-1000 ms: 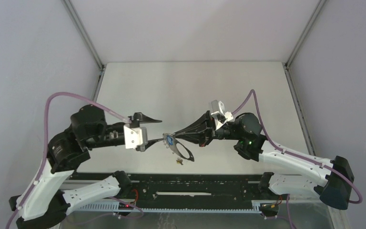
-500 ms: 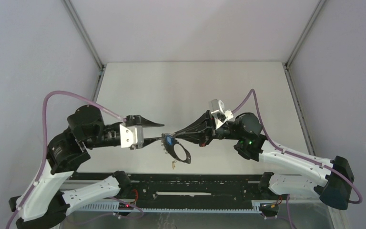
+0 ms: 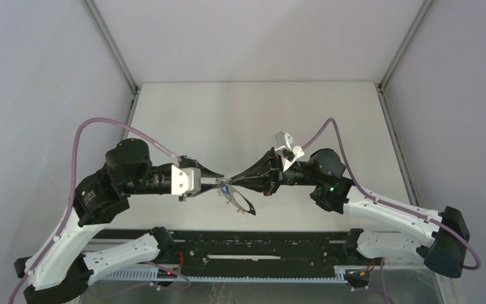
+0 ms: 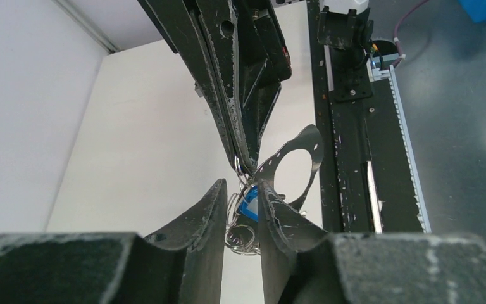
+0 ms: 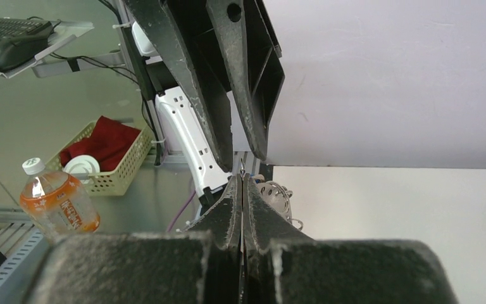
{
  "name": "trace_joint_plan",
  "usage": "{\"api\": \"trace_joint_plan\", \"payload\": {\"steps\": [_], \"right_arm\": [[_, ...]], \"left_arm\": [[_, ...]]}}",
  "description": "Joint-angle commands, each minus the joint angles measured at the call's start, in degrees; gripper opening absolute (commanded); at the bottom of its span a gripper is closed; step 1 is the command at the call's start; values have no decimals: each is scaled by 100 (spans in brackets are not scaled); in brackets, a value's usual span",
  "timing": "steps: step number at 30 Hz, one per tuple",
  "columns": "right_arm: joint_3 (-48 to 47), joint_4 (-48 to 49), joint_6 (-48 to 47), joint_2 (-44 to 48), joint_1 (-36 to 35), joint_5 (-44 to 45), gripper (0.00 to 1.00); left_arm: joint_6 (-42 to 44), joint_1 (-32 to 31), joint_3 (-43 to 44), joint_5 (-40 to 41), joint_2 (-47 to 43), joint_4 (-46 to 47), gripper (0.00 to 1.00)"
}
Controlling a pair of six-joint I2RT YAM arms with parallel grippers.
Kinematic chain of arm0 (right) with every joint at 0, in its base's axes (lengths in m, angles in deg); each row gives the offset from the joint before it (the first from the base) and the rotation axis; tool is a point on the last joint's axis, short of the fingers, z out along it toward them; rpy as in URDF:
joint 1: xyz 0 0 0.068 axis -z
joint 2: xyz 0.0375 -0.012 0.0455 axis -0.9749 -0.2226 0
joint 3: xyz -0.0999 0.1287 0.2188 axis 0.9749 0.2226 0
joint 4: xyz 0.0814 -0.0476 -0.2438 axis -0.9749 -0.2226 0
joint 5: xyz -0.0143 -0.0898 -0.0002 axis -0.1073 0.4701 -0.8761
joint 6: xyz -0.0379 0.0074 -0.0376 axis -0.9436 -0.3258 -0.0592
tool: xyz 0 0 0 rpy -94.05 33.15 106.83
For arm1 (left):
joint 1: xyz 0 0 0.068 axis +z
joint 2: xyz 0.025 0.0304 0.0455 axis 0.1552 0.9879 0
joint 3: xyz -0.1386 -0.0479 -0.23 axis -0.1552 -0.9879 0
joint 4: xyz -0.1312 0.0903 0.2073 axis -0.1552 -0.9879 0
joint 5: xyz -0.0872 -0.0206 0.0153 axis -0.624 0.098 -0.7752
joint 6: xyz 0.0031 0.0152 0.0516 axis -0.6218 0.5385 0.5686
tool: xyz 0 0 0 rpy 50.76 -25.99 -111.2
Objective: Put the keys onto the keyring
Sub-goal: Adjust the key on the keyring.
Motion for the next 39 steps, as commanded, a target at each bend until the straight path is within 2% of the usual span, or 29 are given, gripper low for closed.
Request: {"api": "trace_joint_plan", "payload": {"steps": [1, 7, 12, 20, 27, 35, 39], "right_arm": [[-279, 155, -34, 58, -36, 79, 0], [-279, 224, 25, 26, -36, 49, 0], [-279, 211, 54, 39, -36, 90, 0], [-279, 227, 175, -1, -36, 109, 0], [-279, 320, 388, -87, 17, 110, 0], [-279, 293, 503, -169, 21, 172, 0], [-279, 209, 551, -158, 17, 306, 0]], "left_arm": [[166, -25, -123, -26, -13, -34, 28], [338, -25, -210, 6, -56, -121, 17], [431, -32, -254, -36, -79, -125, 1], [1010, -166, -421, 272, -218, -136, 0], [2304, -582, -732, 913, -522, -132, 0], [3123, -952, -981, 1394, -648, 0, 0], [3894, -1349, -1352, 1760, -833, -15, 0]]}}
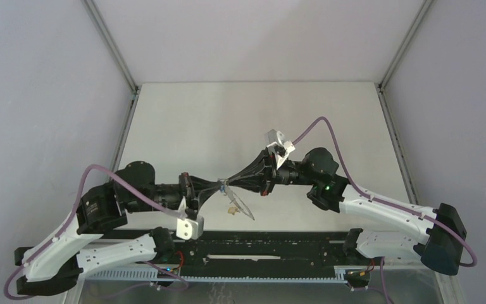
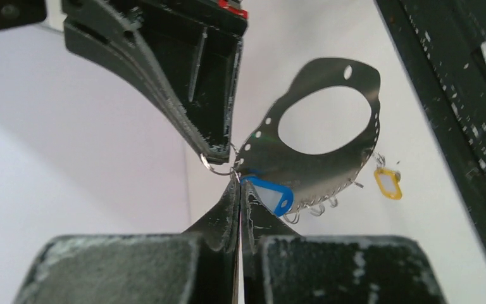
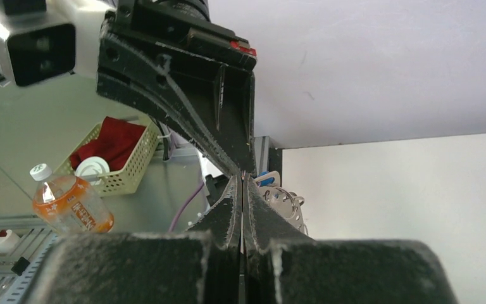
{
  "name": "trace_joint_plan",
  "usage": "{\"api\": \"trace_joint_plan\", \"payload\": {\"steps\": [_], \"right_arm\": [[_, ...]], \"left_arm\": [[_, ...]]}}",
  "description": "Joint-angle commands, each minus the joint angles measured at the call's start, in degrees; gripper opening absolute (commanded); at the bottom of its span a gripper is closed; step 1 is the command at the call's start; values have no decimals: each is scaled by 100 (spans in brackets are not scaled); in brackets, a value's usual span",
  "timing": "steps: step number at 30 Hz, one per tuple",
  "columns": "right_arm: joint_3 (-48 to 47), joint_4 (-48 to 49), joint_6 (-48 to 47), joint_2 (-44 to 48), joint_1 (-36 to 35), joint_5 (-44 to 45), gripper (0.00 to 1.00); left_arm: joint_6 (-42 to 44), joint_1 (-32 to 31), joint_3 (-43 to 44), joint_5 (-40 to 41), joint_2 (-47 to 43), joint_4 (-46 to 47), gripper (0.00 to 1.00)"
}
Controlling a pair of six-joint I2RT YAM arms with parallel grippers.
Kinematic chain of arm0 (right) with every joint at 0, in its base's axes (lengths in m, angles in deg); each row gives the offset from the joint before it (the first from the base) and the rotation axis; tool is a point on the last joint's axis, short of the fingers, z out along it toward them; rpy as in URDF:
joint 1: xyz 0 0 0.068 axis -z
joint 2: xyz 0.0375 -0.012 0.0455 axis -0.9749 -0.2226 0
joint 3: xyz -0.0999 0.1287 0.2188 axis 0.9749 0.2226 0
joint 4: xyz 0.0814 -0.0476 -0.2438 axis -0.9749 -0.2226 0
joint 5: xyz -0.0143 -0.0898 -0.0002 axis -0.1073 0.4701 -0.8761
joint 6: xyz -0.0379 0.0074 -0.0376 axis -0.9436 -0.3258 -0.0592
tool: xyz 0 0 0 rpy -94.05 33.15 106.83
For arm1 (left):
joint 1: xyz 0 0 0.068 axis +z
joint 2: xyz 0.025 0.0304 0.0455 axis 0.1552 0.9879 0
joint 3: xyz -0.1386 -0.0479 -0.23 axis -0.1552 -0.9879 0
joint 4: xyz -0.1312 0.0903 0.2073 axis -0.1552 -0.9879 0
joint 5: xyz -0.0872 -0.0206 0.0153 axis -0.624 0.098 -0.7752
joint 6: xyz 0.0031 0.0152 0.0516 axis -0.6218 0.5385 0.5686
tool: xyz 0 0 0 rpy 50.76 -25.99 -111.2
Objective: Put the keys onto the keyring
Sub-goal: Adjust the key on the keyring.
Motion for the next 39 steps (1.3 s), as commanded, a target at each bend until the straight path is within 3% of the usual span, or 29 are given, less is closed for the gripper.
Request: {"api": "trace_joint_plan", "payload": {"steps": [1, 5, 8, 13, 18, 25, 29, 34, 39], "right_arm": [[-279, 300, 164, 63, 1, 239, 0], [-279, 123, 164, 94, 10, 379, 0], [-279, 39, 180, 99, 8, 474, 0], [-279, -84, 176, 128, 36, 599, 0], [-279, -216, 89, 201, 45, 620, 0], [-228, -200, -87, 302, 24, 496, 0], [-151, 14, 15, 304, 14, 475, 0], [2, 400, -3, 281, -152, 531, 0], [-25, 269, -109, 290, -242, 600, 0]], "left_arm": [[1035, -374, -416, 527, -139, 4, 0], [1402, -501, -546, 889, -143, 79, 1], [1727, -585, -708, 1052, -227, 150, 8], [1901, -665, -879, 1155, -355, 234, 37], [810, -666, -678, 1203, -366, 410, 50], [-1497, -597, -255, 1216, -476, 435, 49], [-2685, -224, -96, 571, -445, 383, 43], [-4358, 588, -86, -223, -300, 1003, 38], [-4942, 1000, 68, -963, 18, 1110, 30]]}}
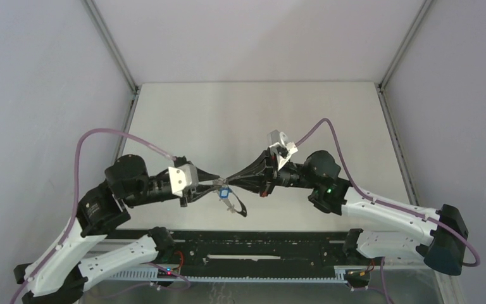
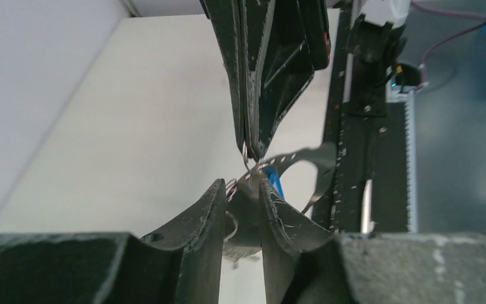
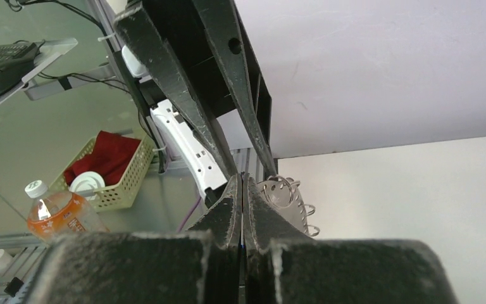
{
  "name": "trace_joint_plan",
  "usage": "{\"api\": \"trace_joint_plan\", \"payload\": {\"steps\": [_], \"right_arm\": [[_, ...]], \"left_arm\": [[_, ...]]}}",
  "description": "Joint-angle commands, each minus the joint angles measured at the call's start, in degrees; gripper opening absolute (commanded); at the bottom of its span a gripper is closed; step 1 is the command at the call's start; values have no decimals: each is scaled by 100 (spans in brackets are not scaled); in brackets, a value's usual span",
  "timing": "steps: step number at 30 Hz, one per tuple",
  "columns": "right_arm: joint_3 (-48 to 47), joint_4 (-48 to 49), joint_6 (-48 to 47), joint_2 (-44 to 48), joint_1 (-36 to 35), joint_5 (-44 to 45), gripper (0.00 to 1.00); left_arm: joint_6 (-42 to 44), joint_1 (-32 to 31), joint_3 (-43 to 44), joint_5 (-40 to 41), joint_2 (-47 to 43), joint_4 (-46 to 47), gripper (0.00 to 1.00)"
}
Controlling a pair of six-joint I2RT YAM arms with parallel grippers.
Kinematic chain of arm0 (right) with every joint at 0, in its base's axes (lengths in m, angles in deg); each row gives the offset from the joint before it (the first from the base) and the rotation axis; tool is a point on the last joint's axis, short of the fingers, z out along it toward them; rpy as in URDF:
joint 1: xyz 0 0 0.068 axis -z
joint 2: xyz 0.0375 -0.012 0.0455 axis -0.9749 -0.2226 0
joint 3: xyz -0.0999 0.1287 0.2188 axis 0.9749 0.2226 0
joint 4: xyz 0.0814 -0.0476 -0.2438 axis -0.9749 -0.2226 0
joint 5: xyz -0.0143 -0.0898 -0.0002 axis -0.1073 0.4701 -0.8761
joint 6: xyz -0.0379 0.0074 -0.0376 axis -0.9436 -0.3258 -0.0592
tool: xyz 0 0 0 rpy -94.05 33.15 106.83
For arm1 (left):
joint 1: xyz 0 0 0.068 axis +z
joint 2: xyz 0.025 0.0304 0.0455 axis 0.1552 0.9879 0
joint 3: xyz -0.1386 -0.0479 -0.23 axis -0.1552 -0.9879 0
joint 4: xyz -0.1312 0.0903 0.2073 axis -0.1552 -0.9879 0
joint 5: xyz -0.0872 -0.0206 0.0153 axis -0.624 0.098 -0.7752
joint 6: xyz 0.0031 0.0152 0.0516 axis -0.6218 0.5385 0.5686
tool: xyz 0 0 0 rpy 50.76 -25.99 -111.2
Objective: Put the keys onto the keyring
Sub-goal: Adjust the key on the keyring.
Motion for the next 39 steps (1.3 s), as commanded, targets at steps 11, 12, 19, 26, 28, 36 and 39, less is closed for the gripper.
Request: {"api": "trace_joint_plan", "payload": {"steps": [11, 12, 19, 26, 28, 36, 39], "right_arm": [[-146, -4, -298, 149, -206, 262, 0], [-145, -17, -291, 155, -206, 268, 0], [-247, -156, -347, 147, -249, 291, 0], [-250, -203, -361, 184, -234, 306, 0], [-250, -220, -365, 194, -240, 328, 0], [-250, -544, -410, 249, -352, 1186, 0], [-250, -570, -442, 273, -394, 1363, 0]], "left_arm": [[-432, 234, 219, -1405, 295, 52, 8], [-349, 228, 212, -1397, 295, -18, 5], [-443, 235, 183, -1371, 354, -119, 12], [-499, 271, 28, -1035, 278, -73, 41], [-448, 274, 36, -903, 254, -7, 41], [-261, 314, -6, -85, -85, 227, 9], [-438, 312, -86, -472, -72, 100, 8]]}}
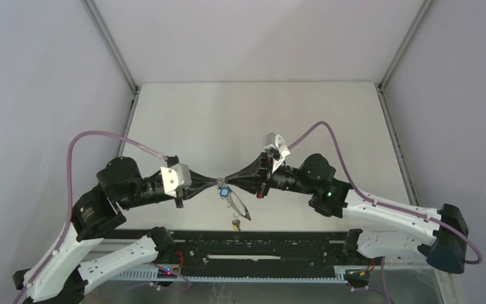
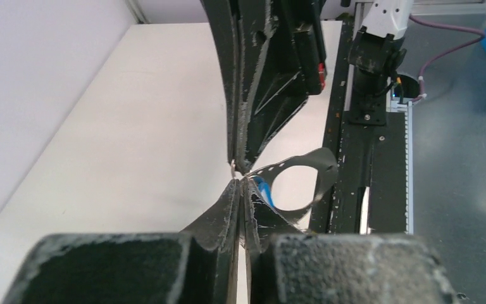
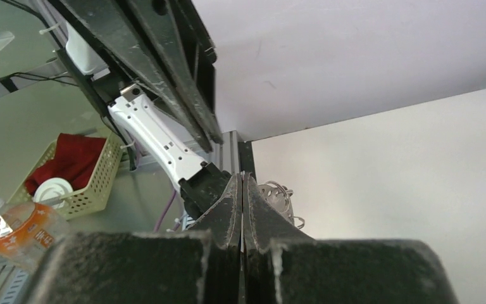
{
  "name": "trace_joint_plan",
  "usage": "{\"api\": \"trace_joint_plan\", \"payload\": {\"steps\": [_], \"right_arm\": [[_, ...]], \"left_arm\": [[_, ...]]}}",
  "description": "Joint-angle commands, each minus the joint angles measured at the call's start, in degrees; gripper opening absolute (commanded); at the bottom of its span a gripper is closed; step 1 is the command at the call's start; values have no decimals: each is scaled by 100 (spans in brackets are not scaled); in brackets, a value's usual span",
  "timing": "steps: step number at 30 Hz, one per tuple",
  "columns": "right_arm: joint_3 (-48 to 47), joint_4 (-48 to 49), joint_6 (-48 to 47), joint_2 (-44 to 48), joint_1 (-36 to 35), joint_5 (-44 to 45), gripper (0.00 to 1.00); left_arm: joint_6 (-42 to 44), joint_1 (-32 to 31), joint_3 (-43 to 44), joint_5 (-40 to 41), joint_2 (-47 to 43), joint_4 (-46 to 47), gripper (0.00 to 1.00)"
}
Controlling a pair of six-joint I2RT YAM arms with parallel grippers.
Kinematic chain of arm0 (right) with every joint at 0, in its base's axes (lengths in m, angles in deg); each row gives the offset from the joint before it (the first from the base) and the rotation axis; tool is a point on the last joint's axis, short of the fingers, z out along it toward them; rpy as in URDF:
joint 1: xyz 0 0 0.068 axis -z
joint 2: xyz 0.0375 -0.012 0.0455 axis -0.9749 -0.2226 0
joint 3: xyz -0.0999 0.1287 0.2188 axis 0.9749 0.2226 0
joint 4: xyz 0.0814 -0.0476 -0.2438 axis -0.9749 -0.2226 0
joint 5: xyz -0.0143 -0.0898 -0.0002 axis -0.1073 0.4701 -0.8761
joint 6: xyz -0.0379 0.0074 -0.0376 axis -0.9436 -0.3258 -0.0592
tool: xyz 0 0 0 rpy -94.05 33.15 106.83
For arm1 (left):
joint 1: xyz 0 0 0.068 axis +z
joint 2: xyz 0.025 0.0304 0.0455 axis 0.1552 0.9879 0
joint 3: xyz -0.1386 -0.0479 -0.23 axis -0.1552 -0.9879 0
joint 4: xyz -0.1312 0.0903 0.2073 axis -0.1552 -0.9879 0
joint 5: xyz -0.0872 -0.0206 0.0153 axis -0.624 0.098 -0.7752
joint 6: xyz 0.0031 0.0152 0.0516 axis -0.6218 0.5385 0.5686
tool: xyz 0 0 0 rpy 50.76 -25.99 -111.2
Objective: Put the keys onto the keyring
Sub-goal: Adjust the key on the keyring.
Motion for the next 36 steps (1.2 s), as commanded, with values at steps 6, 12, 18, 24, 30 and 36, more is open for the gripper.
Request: {"api": "trace_joint_plan", "payload": {"steps": [6, 12, 18, 24, 30, 36], "right_arm": [[-248, 271, -43, 131, -118, 267, 0], [-78, 574, 78, 136, -170, 385, 0], [-28, 927, 166, -21, -243, 325, 0], [11, 967, 264, -128, -273, 325, 0], [85, 1197, 533, -234, -238, 11, 0], [233, 1110, 821, -139, -111, -375, 0]], "left_arm": [[-43, 83, -371, -246, 137, 300, 4], [-131, 174, -461, -356, 310, 272, 4], [-458, 433, -309, -1269, 601, 303, 4], [-542, 607, -256, -1805, 653, 382, 4], [-304, 716, -390, -1619, 599, 360, 0], [588, 1185, -441, -1768, 468, 244, 0]]}}
